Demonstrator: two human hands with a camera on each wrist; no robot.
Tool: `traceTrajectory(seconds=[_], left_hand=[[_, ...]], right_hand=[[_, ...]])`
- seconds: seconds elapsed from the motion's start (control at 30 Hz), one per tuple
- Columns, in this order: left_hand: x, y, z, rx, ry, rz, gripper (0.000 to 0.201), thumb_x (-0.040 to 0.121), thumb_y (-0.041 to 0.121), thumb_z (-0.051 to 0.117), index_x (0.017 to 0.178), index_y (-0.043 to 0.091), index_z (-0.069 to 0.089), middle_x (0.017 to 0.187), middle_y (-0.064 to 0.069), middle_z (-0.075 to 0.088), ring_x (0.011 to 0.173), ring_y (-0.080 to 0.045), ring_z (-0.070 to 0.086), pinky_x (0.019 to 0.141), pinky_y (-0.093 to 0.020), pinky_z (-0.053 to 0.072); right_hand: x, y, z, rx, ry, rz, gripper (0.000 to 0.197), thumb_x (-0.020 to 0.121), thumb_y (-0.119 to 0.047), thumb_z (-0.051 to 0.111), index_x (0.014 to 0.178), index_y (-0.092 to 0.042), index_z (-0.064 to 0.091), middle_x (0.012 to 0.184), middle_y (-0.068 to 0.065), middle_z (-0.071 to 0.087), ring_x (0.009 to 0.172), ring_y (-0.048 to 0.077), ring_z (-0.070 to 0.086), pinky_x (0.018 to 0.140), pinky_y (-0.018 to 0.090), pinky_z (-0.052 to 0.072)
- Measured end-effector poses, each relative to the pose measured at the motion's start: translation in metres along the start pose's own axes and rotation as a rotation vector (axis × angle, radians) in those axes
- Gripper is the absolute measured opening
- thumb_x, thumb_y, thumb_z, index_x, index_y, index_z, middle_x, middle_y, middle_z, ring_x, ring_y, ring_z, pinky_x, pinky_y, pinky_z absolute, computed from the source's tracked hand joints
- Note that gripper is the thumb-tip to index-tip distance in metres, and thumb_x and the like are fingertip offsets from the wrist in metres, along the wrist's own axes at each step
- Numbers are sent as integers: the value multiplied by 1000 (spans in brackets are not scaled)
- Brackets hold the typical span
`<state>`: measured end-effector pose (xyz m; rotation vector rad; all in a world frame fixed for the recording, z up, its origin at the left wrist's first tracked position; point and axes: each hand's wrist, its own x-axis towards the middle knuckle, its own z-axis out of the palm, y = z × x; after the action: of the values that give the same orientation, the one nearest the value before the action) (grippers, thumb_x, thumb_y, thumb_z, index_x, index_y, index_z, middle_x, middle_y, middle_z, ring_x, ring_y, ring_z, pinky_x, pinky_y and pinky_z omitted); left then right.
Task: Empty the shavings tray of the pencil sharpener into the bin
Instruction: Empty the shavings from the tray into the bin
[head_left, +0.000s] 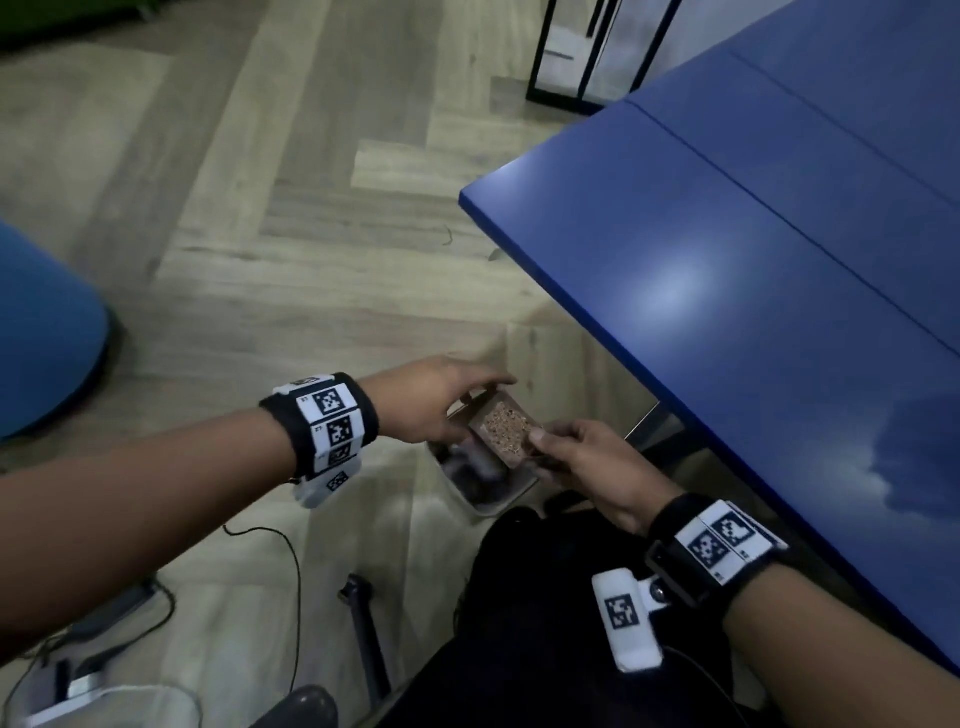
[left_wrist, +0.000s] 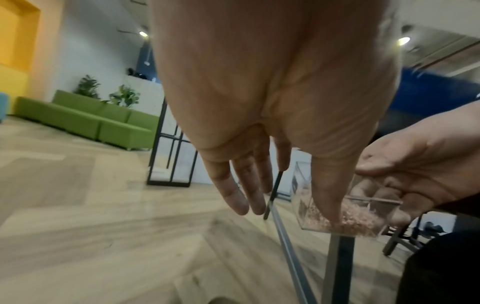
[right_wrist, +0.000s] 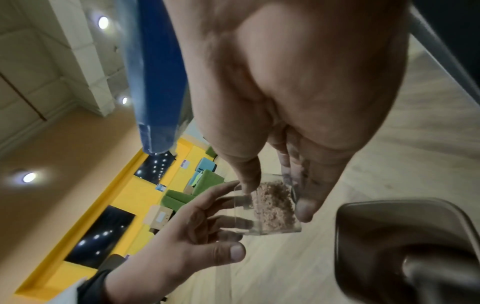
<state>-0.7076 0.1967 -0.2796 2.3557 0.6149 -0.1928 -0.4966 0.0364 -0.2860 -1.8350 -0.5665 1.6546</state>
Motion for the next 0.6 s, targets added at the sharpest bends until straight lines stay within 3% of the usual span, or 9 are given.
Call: traceTrajectory(seconds=[0.03,0.1,0.13,0.2,0.33,0.4,0.5,0.6], left_hand=[[7,-8,7,-24,-2,-43,84,84,23,83,157,32,42,143,6,62,115,-13,63,74,-4,37],[18,-25,20,-58,-17,-125,77,87,22,80,155,26,45,143,0,63,115,-18,65,79,-16,47],[23,-32,27,-63,-33,-161,73,89,23,79,154,23,46,142,-4,64,115,-22,65,83,-23,49],[34,-48,41,-52,-74,-242,67,93,27,75,154,17,48,143,-10,63,120,-26,65,89,-28,46],[51,-79,73,-77,-124,-415,61,100,38,66,154,15,49,148,-14,60,129,-32,61,101,-34,47],[56,-90,90,-77,-145,-467,56,102,39,63,149,12,53,147,-16,60,132,-34,58,104,-37,47],[61,-97,114,-64,-213,-498,45,103,34,59,138,5,61,138,-21,65,124,-39,62,97,-40,50],[64,-100,135,-51,-255,-491,38,102,30,57,129,5,66,128,-22,69,114,-39,66,89,-39,51]], right_hand=[[11,2,-2,-66,48,-5,35,97,-33,76,121,-8,70,113,13,81,100,23,79,94,39,62],[31,6,-5,-188,120,1,44,81,-51,83,110,-20,72,106,6,83,100,26,79,100,53,59],[42,10,-8,-230,145,8,52,71,-60,83,105,-22,72,103,4,83,100,27,79,100,55,59],[58,13,-8,-305,195,21,61,60,-67,81,99,-23,71,98,3,82,96,27,78,96,54,61],[64,-3,5,-483,273,40,48,71,-58,83,99,-21,68,99,2,78,91,24,76,84,40,62],[74,-7,8,-598,288,69,47,79,-53,84,105,-18,66,105,5,75,92,23,70,73,30,52],[94,-6,14,-743,322,87,54,86,-40,84,120,-8,60,122,14,69,100,29,65,77,30,46],[111,3,25,-855,345,79,60,85,-32,86,127,-5,52,127,19,68,113,37,69,85,37,54]])
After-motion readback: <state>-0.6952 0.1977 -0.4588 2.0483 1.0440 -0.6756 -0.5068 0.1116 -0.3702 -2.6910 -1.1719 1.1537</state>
